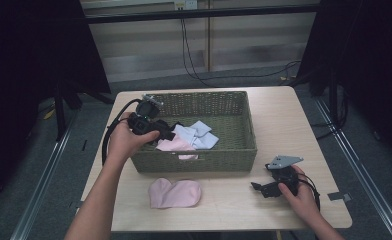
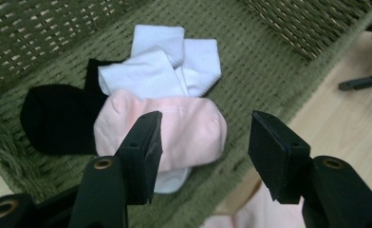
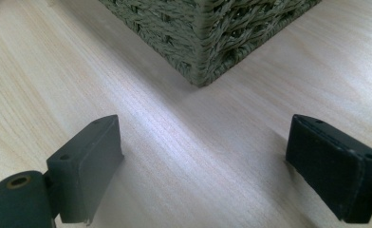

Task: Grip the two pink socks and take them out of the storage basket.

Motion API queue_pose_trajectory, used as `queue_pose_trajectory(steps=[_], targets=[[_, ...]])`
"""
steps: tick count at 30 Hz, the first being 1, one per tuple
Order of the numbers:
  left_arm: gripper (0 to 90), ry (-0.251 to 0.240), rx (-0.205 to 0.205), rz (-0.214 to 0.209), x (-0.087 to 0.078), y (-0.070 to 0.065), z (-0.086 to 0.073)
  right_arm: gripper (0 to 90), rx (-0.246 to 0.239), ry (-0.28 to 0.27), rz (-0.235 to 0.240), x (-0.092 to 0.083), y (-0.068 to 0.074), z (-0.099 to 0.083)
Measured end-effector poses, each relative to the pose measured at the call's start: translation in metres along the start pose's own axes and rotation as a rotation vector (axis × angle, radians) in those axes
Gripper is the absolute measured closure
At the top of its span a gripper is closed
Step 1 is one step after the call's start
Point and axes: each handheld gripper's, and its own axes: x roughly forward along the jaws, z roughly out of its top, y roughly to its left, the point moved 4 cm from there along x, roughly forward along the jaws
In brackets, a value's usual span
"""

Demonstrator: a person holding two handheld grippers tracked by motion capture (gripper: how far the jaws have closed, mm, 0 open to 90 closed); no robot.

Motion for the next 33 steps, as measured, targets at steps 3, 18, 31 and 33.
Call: queue_pose_trajectory(steps=[3, 18, 31, 33], targets=[[43.7, 0.004, -0.011, 0.002, 0.005, 0.004, 0.006, 10.8, 0.0, 0.0, 0.0, 0.0, 0.0, 0.0], [41.1, 0.053, -0.034, 0.003, 0.045, 0.023, 0.016, 10.8, 0.0, -0.001, 0.003, 0.0, 0.0, 0.0], [39.9, 0.126, -0.04, 0.007, 0.078, 0.037, 0.013, 10.8, -0.001, -0.002, 0.004, 0.0, 0.0, 0.0], [38.9, 0.129, -0.039, 0.003, 0.082, 0.037, 0.013, 10.8, -0.002, -0.002, 0.004, 0.0, 0.0, 0.0]])
